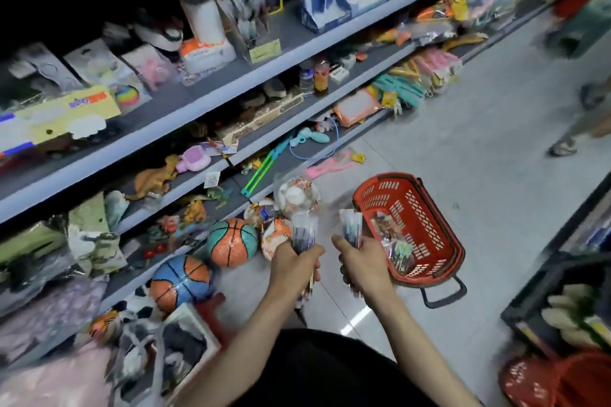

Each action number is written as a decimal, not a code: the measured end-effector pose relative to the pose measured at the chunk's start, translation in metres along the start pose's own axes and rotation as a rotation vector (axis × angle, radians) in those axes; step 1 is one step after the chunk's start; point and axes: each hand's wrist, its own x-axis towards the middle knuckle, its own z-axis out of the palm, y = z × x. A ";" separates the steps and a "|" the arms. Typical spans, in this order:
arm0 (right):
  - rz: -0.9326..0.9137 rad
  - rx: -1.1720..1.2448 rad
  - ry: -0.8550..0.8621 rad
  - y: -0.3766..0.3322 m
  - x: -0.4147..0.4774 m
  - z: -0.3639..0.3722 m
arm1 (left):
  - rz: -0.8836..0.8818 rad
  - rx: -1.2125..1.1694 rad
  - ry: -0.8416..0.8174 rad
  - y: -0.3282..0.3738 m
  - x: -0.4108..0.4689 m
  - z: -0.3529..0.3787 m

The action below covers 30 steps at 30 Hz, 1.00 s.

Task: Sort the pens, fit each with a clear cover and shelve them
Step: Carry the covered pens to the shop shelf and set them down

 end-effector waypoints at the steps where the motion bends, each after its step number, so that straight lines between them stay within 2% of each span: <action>1: -0.017 -0.018 -0.025 -0.008 0.013 0.004 | 0.004 -0.025 0.027 0.006 0.010 -0.002; 6: -0.074 -0.102 -0.113 -0.060 0.072 0.027 | 0.015 -0.102 0.141 0.049 0.067 -0.022; 12: -0.084 -0.100 -0.131 -0.111 0.135 0.055 | 0.058 -0.134 0.129 0.098 0.124 -0.043; 16: -0.070 -0.077 -0.136 -0.126 0.165 0.063 | 0.022 -0.104 0.143 0.112 0.163 -0.049; 22: -0.074 -0.053 -0.137 -0.158 0.214 0.064 | 0.005 -0.093 0.164 0.142 0.206 -0.039; 30: -0.102 -0.141 -0.242 -0.207 0.300 0.064 | -0.013 -0.147 0.252 0.199 0.268 -0.007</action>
